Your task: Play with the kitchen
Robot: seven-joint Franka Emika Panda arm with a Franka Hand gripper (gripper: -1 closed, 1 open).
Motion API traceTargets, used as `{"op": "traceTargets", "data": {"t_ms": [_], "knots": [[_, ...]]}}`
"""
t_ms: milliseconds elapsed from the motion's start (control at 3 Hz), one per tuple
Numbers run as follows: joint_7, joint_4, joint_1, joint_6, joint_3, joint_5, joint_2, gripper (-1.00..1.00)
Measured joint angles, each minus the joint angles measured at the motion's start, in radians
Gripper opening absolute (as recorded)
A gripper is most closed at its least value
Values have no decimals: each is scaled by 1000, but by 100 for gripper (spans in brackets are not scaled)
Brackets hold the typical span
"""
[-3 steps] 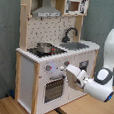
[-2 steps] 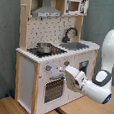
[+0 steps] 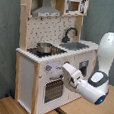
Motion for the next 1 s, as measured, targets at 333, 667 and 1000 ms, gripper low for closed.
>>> {"op": "traceTargets", "data": {"t_ms": [333,667,1000], "knots": [[59,-1,-54,-67,14,4,0,100],[128,-10,-101,-71,14,55,21,100],[24,-9,-117,-52,14,77,47,100]]}}
